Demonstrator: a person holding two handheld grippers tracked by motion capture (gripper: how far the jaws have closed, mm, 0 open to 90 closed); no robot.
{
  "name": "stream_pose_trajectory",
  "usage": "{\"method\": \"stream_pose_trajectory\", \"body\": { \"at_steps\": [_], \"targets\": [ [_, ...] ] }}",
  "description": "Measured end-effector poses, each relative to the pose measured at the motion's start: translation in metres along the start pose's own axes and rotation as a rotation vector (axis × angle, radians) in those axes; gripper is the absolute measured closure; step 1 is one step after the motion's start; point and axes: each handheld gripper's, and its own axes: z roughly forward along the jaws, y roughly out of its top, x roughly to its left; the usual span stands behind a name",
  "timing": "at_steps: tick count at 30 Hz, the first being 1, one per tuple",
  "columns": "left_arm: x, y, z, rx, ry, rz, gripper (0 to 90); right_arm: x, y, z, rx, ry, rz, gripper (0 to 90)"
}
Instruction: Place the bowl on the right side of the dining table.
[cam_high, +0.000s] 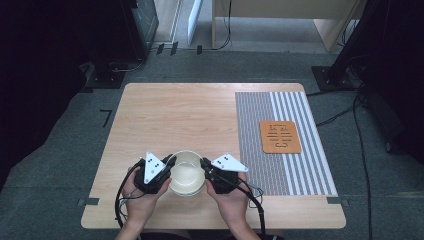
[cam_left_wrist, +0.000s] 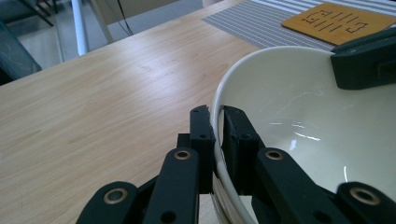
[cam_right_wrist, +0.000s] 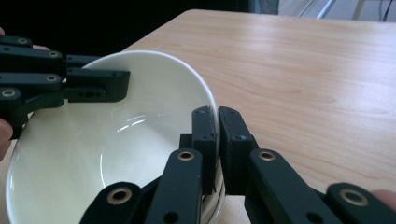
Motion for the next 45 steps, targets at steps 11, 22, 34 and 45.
{"method": "stream_pose_trajectory", "body": {
  "at_steps": [11, 22, 34, 45],
  "targets": [
    [-0.009, 0.000, -0.007, -0.086, 0.071, 0.118, 83.6, 0.001, -0.003, 0.008, 0.003, 0.013, 0.024, 81.6],
    [-0.016, 0.003, -0.022, -0.209, 0.129, 0.163, 83.6, 0.006, -0.003, 0.009, 0.013, 0.040, 0.076, 71.5],
    [-0.035, 0.009, -0.035, -0.312, 0.182, 0.250, 83.6, 0.000, -0.001, 0.002, 0.009, 0.109, 0.201, 77.4],
    [-0.044, 0.006, -0.035, -0.350, 0.194, 0.233, 82.9, -0.006, -0.002, -0.003, -0.009, 0.110, 0.290, 84.5]
  ]
}}
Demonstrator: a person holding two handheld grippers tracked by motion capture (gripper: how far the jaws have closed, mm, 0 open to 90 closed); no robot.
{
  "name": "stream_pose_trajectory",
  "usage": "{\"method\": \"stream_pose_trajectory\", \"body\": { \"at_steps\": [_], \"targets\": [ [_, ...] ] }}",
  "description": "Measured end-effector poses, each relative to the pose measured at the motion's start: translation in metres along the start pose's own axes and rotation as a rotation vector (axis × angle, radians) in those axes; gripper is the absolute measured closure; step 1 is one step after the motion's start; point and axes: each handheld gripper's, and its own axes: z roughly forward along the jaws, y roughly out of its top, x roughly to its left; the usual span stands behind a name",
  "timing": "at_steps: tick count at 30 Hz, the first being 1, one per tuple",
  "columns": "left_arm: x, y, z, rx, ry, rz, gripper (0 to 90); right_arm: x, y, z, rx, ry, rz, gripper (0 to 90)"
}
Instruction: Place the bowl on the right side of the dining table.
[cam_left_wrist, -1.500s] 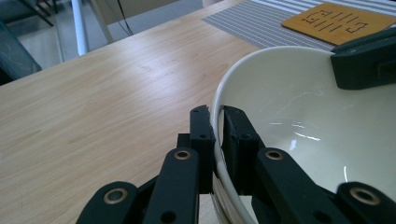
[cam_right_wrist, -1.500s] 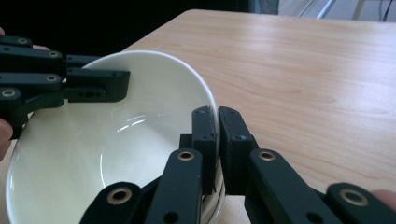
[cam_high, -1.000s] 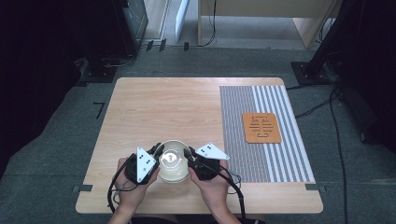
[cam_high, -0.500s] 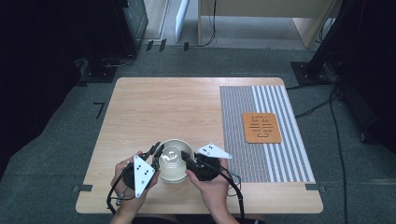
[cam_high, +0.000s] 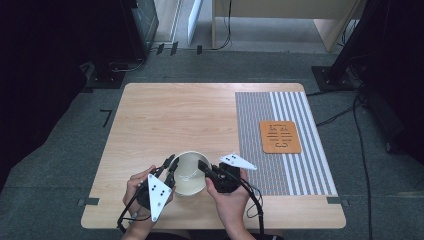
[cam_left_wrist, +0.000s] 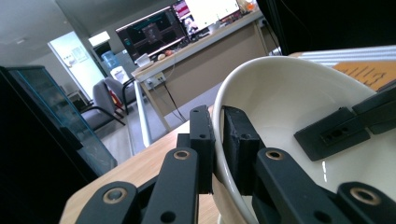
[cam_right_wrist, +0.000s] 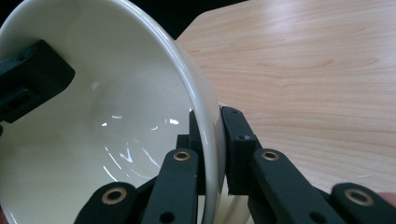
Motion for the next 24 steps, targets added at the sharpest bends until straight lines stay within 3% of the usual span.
{"method": "stream_pose_trajectory", "body": {
  "at_steps": [5, 10, 14, 20, 24],
  "targets": [
    [0.007, 0.002, -0.001, -0.020, -0.082, -0.106, 79.4, 0.002, 0.002, -0.005, -0.023, -0.036, -0.048, 84.6],
    [0.012, 0.005, 0.000, -0.018, -0.161, -0.169, 60.0, 0.000, 0.003, -0.009, -0.037, -0.067, -0.093, 84.6],
    [0.020, 0.006, 0.001, -0.034, -0.255, -0.239, 46.8, -0.002, 0.007, -0.014, -0.058, -0.075, -0.097, 84.5],
    [0.038, 0.006, -0.002, -0.063, -0.292, -0.334, 38.3, -0.007, 0.013, -0.021, -0.079, -0.094, -0.107, 84.5],
    [0.047, 0.003, -0.002, -0.052, -0.290, -0.387, 35.0, -0.011, 0.015, -0.025, -0.086, -0.103, -0.104, 84.5]
  ]
}}
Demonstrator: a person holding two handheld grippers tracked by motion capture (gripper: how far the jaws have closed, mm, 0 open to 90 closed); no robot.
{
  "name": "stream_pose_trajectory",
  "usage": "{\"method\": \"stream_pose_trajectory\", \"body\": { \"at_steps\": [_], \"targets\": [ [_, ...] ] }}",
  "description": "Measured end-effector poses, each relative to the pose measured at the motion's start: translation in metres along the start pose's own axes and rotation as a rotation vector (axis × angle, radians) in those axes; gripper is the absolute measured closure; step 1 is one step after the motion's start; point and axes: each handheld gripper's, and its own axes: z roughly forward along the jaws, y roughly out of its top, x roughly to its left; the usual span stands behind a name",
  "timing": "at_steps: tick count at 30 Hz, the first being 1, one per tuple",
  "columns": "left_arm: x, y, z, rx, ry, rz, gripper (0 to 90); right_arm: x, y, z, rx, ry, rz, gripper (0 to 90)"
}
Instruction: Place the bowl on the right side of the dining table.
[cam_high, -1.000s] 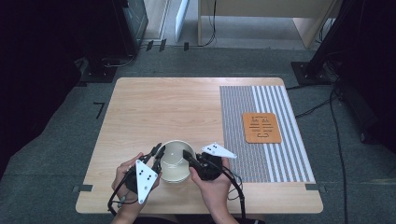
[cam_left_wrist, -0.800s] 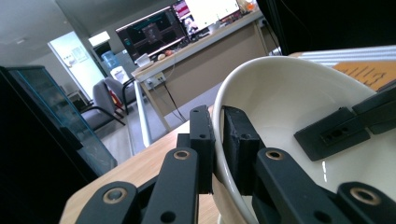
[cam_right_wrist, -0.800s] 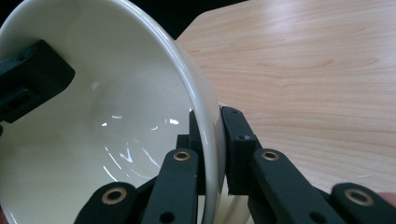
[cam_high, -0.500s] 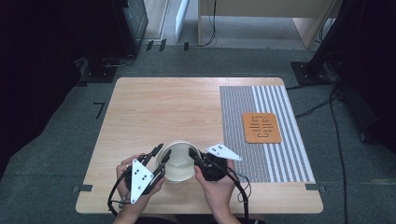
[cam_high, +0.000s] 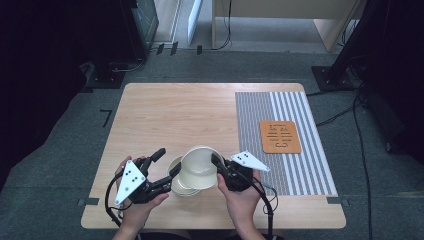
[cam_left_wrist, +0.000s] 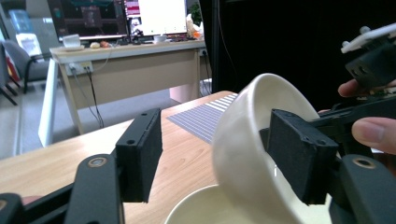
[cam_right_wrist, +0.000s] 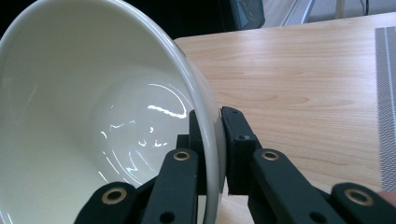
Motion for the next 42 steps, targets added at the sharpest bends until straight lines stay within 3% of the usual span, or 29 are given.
{"method": "stream_pose_trajectory", "body": {
  "at_steps": [4, 13, 23, 30, 37, 42],
  "targets": [
    [0.006, 0.000, -0.002, -0.003, 0.008, -0.023, 33.1, -0.003, 0.002, -0.003, -0.007, -0.006, 0.001, 84.4],
    [0.028, -0.002, -0.012, -0.002, 0.075, -0.076, 31.6, -0.012, 0.008, -0.010, -0.029, -0.026, 0.007, 84.3],
    [0.064, -0.018, -0.025, 0.028, 0.206, -0.160, 32.8, -0.019, 0.011, -0.014, -0.037, -0.049, 0.014, 84.2],
    [0.079, -0.033, -0.027, 0.082, 0.266, -0.191, 32.5, -0.023, 0.012, -0.016, -0.040, -0.060, 0.015, 84.1],
    [0.090, -0.050, -0.023, 0.162, 0.276, -0.245, 31.3, -0.030, 0.014, -0.018, -0.046, -0.077, 0.025, 84.2],
    [0.093, -0.058, -0.020, 0.207, 0.291, -0.251, 31.3, -0.033, 0.015, -0.020, -0.050, -0.086, 0.030, 84.1]
  ]
}}
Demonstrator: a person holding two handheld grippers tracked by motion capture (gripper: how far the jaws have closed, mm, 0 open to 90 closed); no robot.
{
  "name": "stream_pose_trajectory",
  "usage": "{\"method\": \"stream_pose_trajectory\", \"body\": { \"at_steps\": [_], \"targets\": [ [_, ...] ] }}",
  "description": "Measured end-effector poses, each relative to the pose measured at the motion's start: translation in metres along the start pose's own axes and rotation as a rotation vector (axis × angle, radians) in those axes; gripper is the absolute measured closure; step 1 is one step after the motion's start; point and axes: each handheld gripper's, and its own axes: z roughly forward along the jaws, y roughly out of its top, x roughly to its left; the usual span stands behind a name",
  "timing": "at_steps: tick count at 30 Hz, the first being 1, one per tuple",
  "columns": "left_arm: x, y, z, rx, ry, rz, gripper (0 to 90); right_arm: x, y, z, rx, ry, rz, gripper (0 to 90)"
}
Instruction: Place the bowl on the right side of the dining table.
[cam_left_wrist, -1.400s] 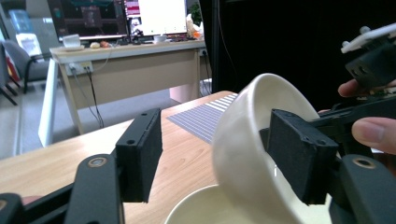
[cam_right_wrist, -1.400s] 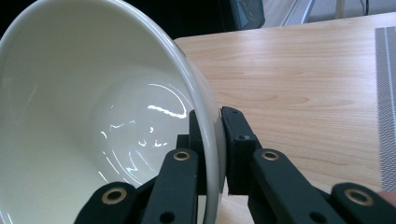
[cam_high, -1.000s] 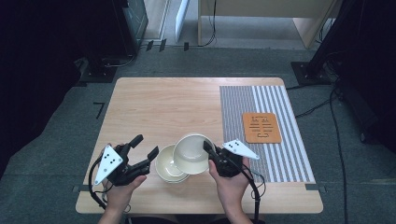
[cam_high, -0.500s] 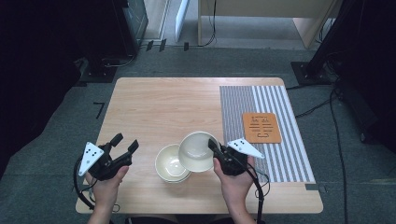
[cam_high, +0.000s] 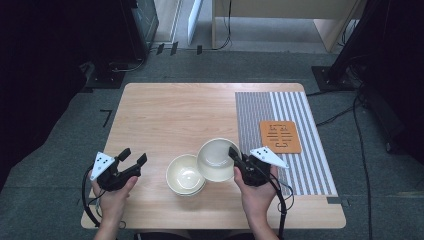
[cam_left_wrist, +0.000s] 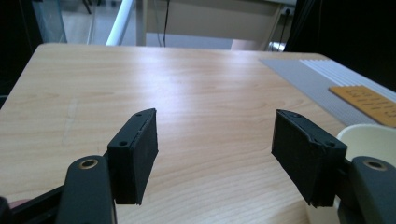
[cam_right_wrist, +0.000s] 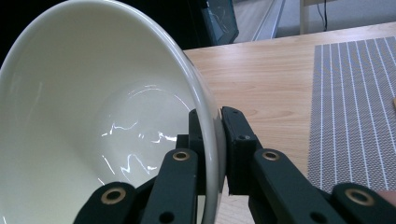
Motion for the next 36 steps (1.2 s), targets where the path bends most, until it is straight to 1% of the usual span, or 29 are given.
{"method": "stream_pose_trajectory", "body": {
  "at_steps": [2, 3, 4, 7, 9, 14, 16, 17, 19, 20, 21, 22, 24, 27, 30, 36],
  "targets": [
    [0.002, -0.004, 0.003, 0.029, 0.022, 0.016, 31.3, -0.002, 0.001, -0.001, -0.002, -0.005, 0.001, 84.1],
    [0.002, -0.004, 0.003, 0.029, 0.022, 0.016, 31.2, -0.002, 0.001, -0.001, -0.002, -0.005, 0.001, 84.1],
    [0.004, -0.008, 0.006, 0.060, 0.053, 0.026, 30.5, -0.003, 0.001, -0.001, -0.004, -0.008, 0.003, 84.1],
    [0.007, -0.013, 0.009, 0.080, 0.082, 0.032, 30.0, -0.005, 0.002, -0.002, -0.006, -0.012, 0.005, 84.1],
    [0.009, -0.015, 0.010, 0.090, 0.086, 0.028, 29.8, -0.006, 0.002, -0.002, -0.007, -0.013, 0.006, 84.1],
    [0.016, -0.023, 0.017, 0.157, 0.102, 0.006, 28.1, -0.011, 0.004, -0.005, -0.017, -0.026, 0.016, 84.1],
    [0.019, -0.026, 0.020, 0.188, 0.108, -0.010, 27.9, -0.013, 0.005, -0.006, -0.019, -0.030, 0.019, 84.1],
    [0.020, -0.026, 0.021, 0.206, 0.119, -0.014, 27.7, -0.014, 0.006, -0.006, -0.019, -0.030, 0.023, 84.1],
    [0.022, -0.029, 0.025, 0.257, 0.157, -0.016, 28.2, -0.016, 0.006, -0.007, -0.022, -0.035, 0.024, 84.1],
    [0.023, -0.030, 0.026, 0.272, 0.163, -0.020, 28.4, -0.017, 0.007, -0.007, -0.024, -0.036, 0.026, 84.2],
    [0.024, -0.032, 0.028, 0.300, 0.178, -0.027, 28.4, -0.017, 0.007, -0.008, -0.023, -0.038, 0.031, 84.1],
    [0.026, -0.033, 0.029, 0.312, 0.185, -0.031, 28.4, -0.019, 0.007, -0.008, -0.024, -0.040, 0.029, 84.1],
    [0.028, -0.036, 0.030, 0.316, 0.183, -0.048, 29.3, -0.020, 0.008, -0.009, -0.025, -0.042, 0.032, 84.1],
    [0.030, -0.040, 0.033, 0.349, 0.203, -0.054, 29.4, -0.022, 0.008, -0.009, -0.024, -0.045, 0.033, 84.1],
    [0.031, -0.040, 0.033, 0.347, 0.209, -0.060, 29.8, -0.023, 0.008, -0.009, -0.022, -0.050, 0.033, 84.1],
    [0.028, -0.042, 0.034, 0.345, 0.241, -0.015, 29.0, -0.026, 0.009, -0.010, -0.022, -0.058, 0.035, 84.0]
  ]
}}
